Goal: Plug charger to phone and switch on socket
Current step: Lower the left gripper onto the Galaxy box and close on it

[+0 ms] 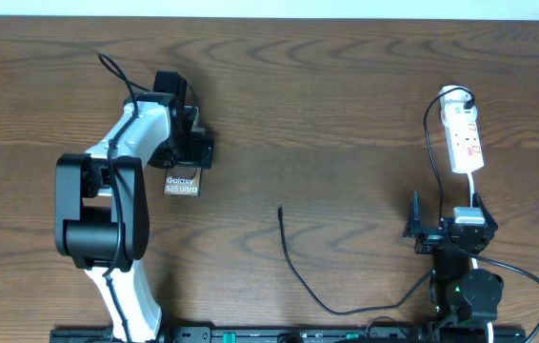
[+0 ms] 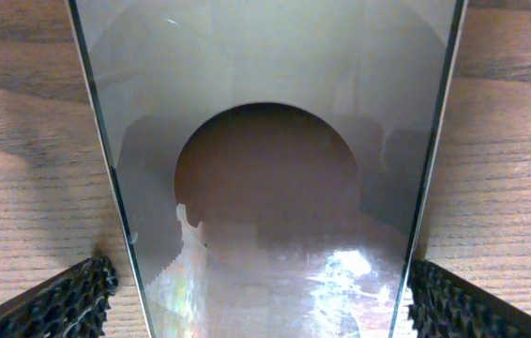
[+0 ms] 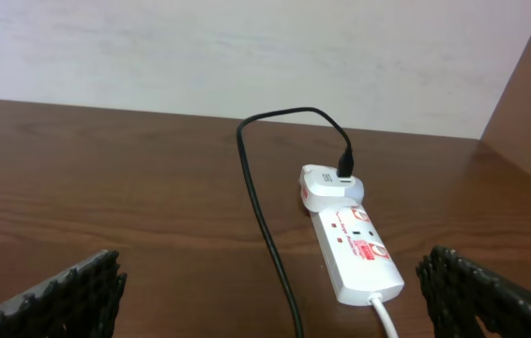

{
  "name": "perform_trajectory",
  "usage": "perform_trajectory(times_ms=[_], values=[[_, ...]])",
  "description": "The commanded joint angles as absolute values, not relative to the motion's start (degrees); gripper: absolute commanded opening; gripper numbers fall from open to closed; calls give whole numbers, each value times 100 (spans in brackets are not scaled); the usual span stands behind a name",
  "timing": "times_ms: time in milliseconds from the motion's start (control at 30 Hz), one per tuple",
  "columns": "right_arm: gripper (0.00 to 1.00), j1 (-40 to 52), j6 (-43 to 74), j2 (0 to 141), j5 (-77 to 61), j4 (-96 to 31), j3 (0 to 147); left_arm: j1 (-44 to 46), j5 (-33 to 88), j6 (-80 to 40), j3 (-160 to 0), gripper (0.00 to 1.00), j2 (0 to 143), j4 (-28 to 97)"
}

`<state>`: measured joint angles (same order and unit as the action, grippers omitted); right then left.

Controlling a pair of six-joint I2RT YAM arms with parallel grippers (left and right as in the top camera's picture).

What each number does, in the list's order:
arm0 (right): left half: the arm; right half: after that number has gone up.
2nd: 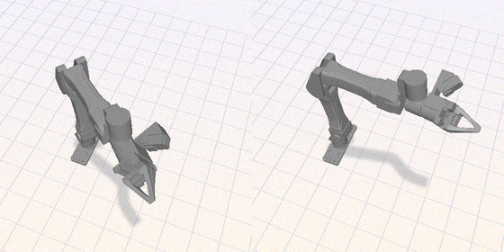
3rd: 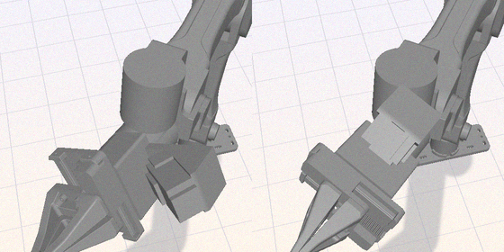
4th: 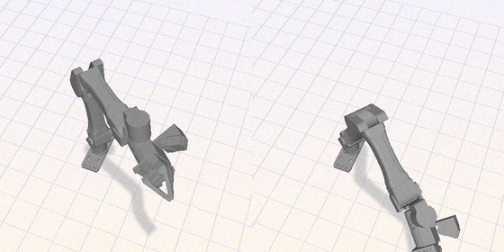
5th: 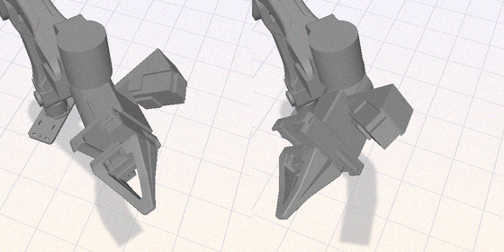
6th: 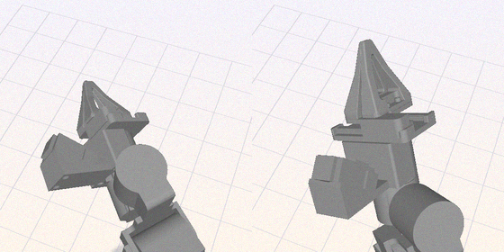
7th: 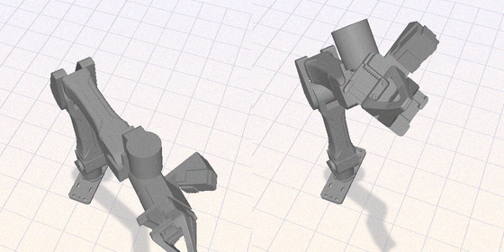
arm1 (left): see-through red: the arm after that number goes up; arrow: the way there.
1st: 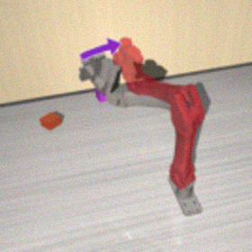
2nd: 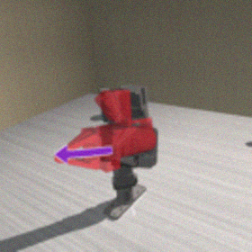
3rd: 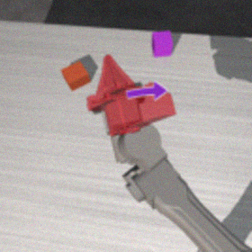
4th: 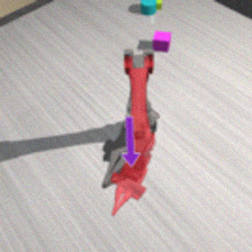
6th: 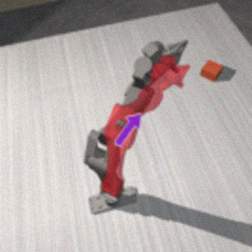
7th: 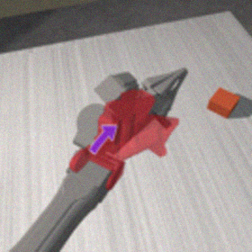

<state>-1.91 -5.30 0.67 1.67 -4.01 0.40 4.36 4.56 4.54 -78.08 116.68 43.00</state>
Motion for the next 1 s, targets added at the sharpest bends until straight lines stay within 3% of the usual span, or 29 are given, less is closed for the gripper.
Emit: perform_trajectory(times_ms=[0, 967], values=[[99, -233, -607, 34, 154, -425, 32, 447, 532, 491, -7629, 99, 11727, 4294], [99, -233, -607, 34, 154, -425, 32, 447, 534, 489, -7441, 99, 11727, 4226]])
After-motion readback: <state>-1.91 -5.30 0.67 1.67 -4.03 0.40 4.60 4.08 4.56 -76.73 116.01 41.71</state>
